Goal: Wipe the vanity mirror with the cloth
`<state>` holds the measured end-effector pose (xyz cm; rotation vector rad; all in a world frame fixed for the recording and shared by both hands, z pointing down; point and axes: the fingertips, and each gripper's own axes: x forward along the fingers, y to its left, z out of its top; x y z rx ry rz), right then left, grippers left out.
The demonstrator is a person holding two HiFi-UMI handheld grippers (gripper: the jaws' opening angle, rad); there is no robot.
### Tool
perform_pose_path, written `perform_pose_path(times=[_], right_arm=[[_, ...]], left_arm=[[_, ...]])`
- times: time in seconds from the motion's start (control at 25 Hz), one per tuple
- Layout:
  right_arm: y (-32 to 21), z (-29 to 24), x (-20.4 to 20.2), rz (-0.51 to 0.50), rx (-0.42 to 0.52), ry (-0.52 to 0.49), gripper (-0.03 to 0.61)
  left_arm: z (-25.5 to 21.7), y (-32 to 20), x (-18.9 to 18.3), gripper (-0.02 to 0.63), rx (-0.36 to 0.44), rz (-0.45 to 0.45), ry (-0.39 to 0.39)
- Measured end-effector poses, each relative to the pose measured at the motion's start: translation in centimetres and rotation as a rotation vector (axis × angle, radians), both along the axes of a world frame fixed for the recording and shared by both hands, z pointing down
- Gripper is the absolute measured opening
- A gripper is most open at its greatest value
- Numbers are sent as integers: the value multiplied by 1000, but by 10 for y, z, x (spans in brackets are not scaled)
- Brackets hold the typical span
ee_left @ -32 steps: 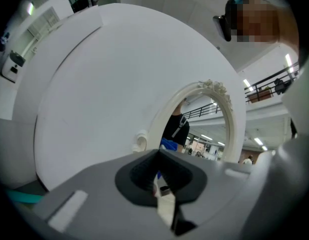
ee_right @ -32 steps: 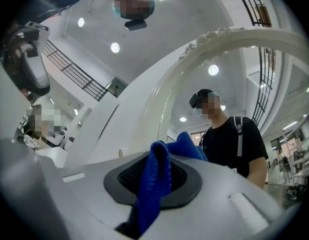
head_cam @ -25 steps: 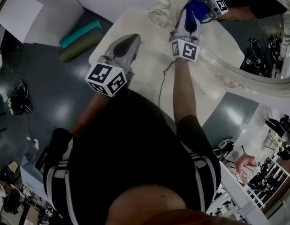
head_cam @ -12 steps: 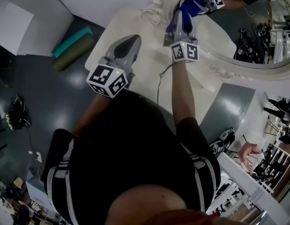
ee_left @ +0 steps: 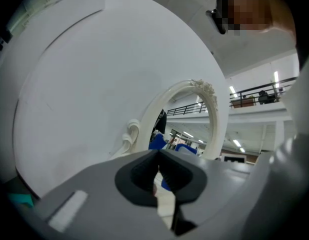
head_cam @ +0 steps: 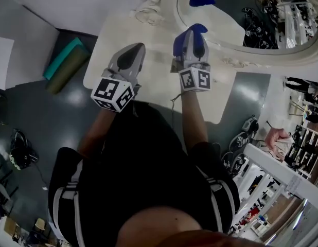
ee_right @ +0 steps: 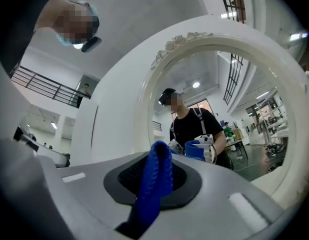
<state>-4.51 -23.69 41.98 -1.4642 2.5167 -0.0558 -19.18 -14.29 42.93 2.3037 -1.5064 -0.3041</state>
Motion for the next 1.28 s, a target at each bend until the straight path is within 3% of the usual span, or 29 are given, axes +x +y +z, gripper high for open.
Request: perform_pose_path(times=[0.16,0.64,0.92,1.28], right_arm=[[32,-7,30,62,-29,-38,41],[149,12,139,191,-148,11,43],[220,26,196,189,-159,46,42],[295,45,225,139,-222,65,41]], left_arm=[[-7,4,22,11,34,30,-38],[-22,75,120,11,75,77,-127],[-21,142,177,11,78,53,-167],[-19,222,214,11,56,5,-208]])
